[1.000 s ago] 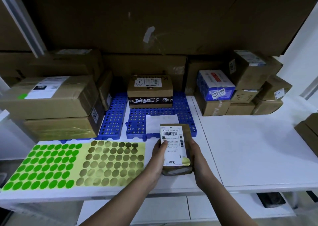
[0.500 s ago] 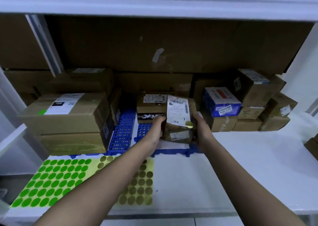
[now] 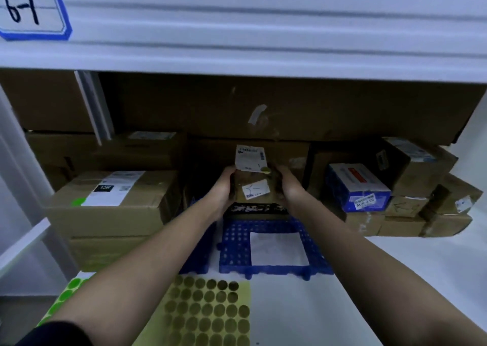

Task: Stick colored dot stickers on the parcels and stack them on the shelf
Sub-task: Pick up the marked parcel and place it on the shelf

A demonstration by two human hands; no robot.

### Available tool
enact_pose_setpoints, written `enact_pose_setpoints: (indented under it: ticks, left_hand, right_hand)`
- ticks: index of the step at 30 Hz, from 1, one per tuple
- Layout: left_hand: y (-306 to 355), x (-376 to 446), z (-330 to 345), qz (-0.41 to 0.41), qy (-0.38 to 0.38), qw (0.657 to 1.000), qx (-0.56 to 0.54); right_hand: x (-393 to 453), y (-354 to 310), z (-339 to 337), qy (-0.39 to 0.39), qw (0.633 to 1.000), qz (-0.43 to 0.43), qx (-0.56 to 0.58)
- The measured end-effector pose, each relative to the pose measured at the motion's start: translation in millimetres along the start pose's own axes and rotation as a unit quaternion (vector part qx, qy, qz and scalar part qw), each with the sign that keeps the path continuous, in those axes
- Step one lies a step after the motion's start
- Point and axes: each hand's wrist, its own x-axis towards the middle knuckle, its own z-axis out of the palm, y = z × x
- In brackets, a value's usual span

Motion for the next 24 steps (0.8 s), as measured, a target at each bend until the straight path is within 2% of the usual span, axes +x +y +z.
enact_pose_setpoints:
  ticks: [4, 10, 15, 19, 24]
  left_hand:
    - [6.9, 17.0, -18.0, -0.005, 0.011, 1.0, 0.024]
    - [9.4, 34.4, -35.0, 0.005, 0.036, 0.999, 0.027]
    - [1.9, 49.1, -48.4, -0.025, 0.046, 0.998, 0.028]
    - [-6.7, 57.0, -54.3, -0.058, 0.057, 0.996, 0.03]
    - [-11.0, 63.6, -54.0, -0.049, 0.06, 0.996, 0.042]
  right_hand:
    - [9.4, -9.0, 15.9, -0.02, 1.0, 0.011, -0.002]
    - [23.1, -15.4, 45.1, -0.022, 0.997, -0.033, -0.061]
    - [99.9, 17.2, 43.7, -0.019, 0.995, -0.038, -0.087]
    - [80.1, 13.2, 50.5, -0.024, 0.992, -0.061, -0.11]
    - [57.7, 2.6, 51.6, -0.04, 0.992, -0.052, -0.111]
